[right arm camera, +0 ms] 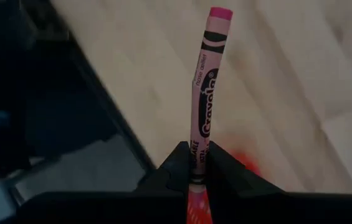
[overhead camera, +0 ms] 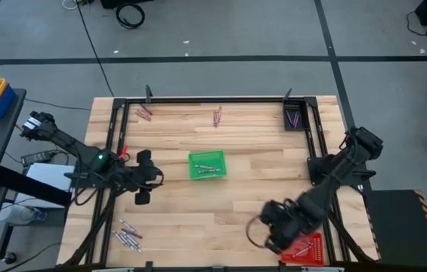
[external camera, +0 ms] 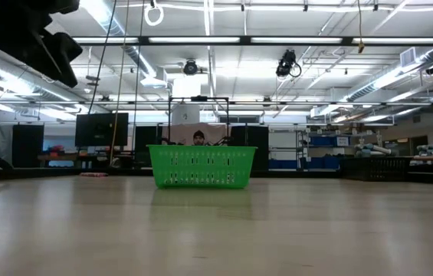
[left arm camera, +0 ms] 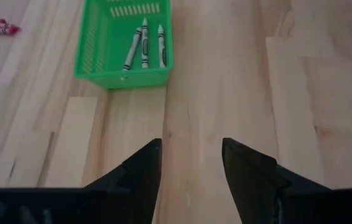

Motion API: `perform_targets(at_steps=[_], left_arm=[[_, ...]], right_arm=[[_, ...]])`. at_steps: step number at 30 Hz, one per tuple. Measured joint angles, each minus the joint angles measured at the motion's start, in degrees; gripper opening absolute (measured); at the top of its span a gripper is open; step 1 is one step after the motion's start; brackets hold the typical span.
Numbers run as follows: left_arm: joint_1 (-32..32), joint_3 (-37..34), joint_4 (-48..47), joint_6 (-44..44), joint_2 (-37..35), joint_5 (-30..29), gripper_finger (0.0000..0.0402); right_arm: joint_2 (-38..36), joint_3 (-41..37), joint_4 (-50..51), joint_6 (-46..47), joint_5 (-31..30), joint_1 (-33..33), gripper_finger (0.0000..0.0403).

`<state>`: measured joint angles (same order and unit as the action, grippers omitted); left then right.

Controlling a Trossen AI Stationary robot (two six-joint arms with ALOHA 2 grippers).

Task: Sort crayons
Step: Put the pink crayon into the red basket, then put the white crayon into the green basket

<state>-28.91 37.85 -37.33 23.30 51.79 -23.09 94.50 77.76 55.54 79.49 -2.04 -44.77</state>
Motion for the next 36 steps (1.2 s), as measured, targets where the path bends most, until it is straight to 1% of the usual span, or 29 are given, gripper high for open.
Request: perform_targets(at_steps=[3, 6, 9, 11, 13, 15, 17, 20, 24, 26, 28, 30, 32, 33, 34, 36], left_arm=[[-1.00, 0.00, 0.26, 0.11, -0.01, -0.02, 0.0180], [-1.44, 0.00, 0.97, -0.38, 0.00, -0.01, 0.0180], [-1.55, 0.00, 0.75, -0.40, 0.00, -0.03, 0.0180], [-1.55, 0.00, 0.73, -0.40, 0.00, -0.03, 0.0180], [-1.55, 0.00, 0.73, -0.43, 0.00, -0.03, 0.0180], [-1.55, 0.00, 0.73, -0.87, 0.00, -0.03, 0.0180], [-1.55, 0.00, 0.76, -1.71, 0.00, -0.35, 0.0180], [-1.55, 0.00, 0.75, -2.04, 0.00, -2.35, 0.0180], [-1.55, 0.00, 0.71, -2.03, 0.00, -2.81, 0.0180], [-1.55, 0.00, 0.71, -1.77, 0.00, -2.68, 0.0180], [-1.55, 0.00, 0.71, -1.24, 0.00, -1.89, 0.0180], [-1.55, 0.00, 0.80, 0.29, 0.00, -1.09, 0.0180], [-1.55, 0.00, 1.34, 2.74, 0.00, 0.59, 0.0180], [-1.66, 0.00, 1.73, 3.27, 0.00, 1.94, 0.0180], [-2.01, 0.00, 1.92, 3.71, -0.02, 4.11, 0.0180], [-3.46, 0.00, 2.02, 3.81, -0.02, 10.07, 0.0180]], right_arm=[[0.01, -1.27, 0.80, 4.39, 0.22, -4.78, 0.0038], [0.06, -3.38, 1.13, 5.46, 2.54, -8.92, 0.0039], [0.13, -6.43, -0.69, 6.57, 8.90, -11.90, 0.0043], [0.09, -8.53, -4.08, 8.65, 13.05, -13.04, 0.0044], [0.11, -10.61, -6.97, 10.81, 14.99, -13.82, 0.0044], [0.11, -12.78, -9.76, 12.69, 15.05, -14.14, 0.0044], [0.11, -14.64, -11.54, 14.61, 15.10, -13.97, 0.0045], [0.11, -16.77, -13.23, 18.32, 16.04, -13.58, 0.0047], [0.11, -17.66, -15.20, 19.39, 21.57, -12.77, 0.0064], [0.00, -17.50, -14.84, 19.38, 23.35, -12.14, 0.0074], [-0.10, -16.67, -14.98, 19.30, 24.93, -11.00, 0.0080], [-0.33, -15.69, -14.85, 18.27, 28.24, -9.63, 0.0081], [-0.64, -14.49, -14.72, 18.05, 31.50, -7.61, 0.0080], [-1.02, -13.88, -14.72, 18.01, 31.96, -6.52, 0.0079], [-1.54, -13.28, -14.72, 17.94, 31.60, -5.20, 0.0078], [-2.70, -12.39, -14.84, 16.17, 27.36, -2.04, 0.0078]])
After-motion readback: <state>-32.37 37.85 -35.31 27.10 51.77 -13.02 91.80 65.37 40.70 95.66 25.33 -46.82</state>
